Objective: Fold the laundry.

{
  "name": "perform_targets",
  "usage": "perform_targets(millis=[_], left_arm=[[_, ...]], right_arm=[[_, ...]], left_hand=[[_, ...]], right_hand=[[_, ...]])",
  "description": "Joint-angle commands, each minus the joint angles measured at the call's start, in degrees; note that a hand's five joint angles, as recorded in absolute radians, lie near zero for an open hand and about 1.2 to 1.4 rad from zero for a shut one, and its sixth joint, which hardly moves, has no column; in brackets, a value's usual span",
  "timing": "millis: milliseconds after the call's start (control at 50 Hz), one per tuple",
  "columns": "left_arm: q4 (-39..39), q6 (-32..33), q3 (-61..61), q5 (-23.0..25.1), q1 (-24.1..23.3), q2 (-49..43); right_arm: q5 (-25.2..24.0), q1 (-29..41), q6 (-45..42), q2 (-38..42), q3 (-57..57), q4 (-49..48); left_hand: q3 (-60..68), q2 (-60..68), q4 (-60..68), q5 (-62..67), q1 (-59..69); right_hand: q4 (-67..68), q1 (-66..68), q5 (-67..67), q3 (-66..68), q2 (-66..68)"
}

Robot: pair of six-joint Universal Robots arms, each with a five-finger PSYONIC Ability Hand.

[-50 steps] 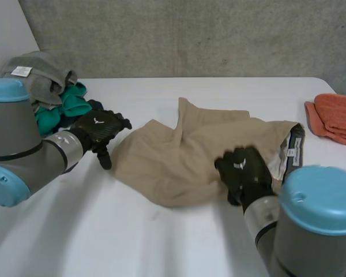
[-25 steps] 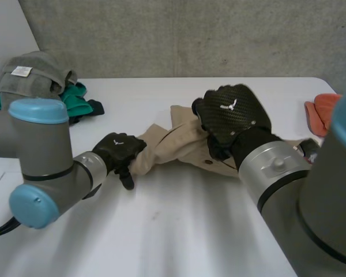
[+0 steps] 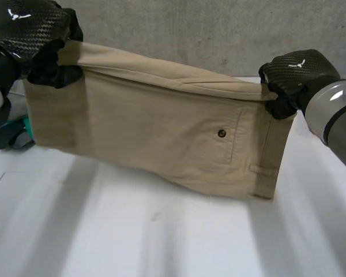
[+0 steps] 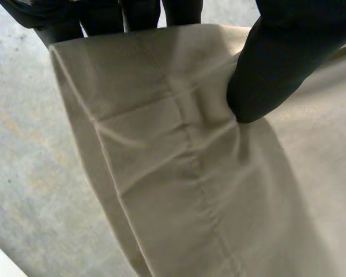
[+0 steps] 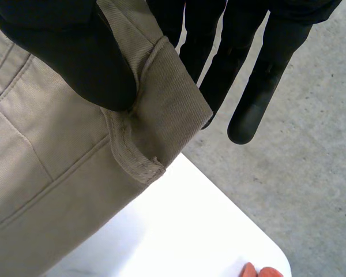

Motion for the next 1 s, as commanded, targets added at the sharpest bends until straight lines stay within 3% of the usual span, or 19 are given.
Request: perform_targets(millis=[20,140,200,320,400,480,600,680,860,1000], left_arm=[[-5.6,2.0,8.6,0.4,-1.7,-13.2],[-1.4,4.0,21.8,-2.4,-1.3,-28.0],[1.8,4.2,31.1,-5.8,-0.2,-33.6],[14.0,3.3,40.2,-7.3,0.6,-32.4],[21.1,3.5,38.6,-5.1,-0.1,-29.4],[23.3,3.5,34.1,-2.4,-0.1,-26.3],[21.9,3.6,25.3,-2.6,0.3,-23.0],[19.1,4.1,16.0,-4.3,0.1,-21.5],[18.4,6.4,-6.5,-6.0,-4.8,-22.1],[17.3,9.3,-13.9,-7.0,-6.5,-23.9]], right_arm=[[-1.7,0.7,-0.3,8.7,-5.3,-0.2],[-0.5,1.0,0.1,17.9,-13.1,-8.1],[0.9,0.9,0.5,21.1,-17.8,-18.7],[0.7,1.7,0.5,21.6,-20.1,-45.8],[-1.1,2.9,-0.4,21.4,-20.3,-55.7],[-3.8,3.8,-1.0,21.3,-20.2,-54.1],[-5.1,3.2,-1.0,21.6,-17.4,-52.0],[-5.9,2.2,-0.9,23.0,-12.8,-51.4],[-13.1,0.6,-2.8,26.7,3.3,-47.5],[-15.1,-0.6,-7.4,23.1,14.1,-40.3]], left_hand=[[11.9,11.5,11.3,14.5,13.9],[11.9,11.5,11.3,14.5,13.9],[11.9,11.5,11.3,14.5,13.9],[11.9,11.5,11.3,14.5,13.9],[11.9,11.5,11.3,14.5,13.9],[11.9,11.5,11.3,14.5,13.9],[11.9,11.5,11.3,14.5,13.9],[11.9,11.5,11.3,14.5,13.9],[11.9,11.5,11.3,14.5,13.9],[11.9,11.5,11.3,14.5,13.9]], right_hand=[[11.6,16.6,12.1,12.3,12.7],[11.6,16.6,12.1,12.3,12.7],[11.6,16.6,12.1,12.3,12.7],[11.6,16.6,12.1,12.3,12.7],[11.6,16.6,12.1,12.3,12.7],[11.6,16.6,12.1,12.3,12.7],[11.6,16.6,12.1,12.3,12.7],[11.6,16.6,12.1,12.3,12.7],[11.6,16.6,12.1,12.3,12.7],[11.6,16.6,12.1,12.3,12.7]])
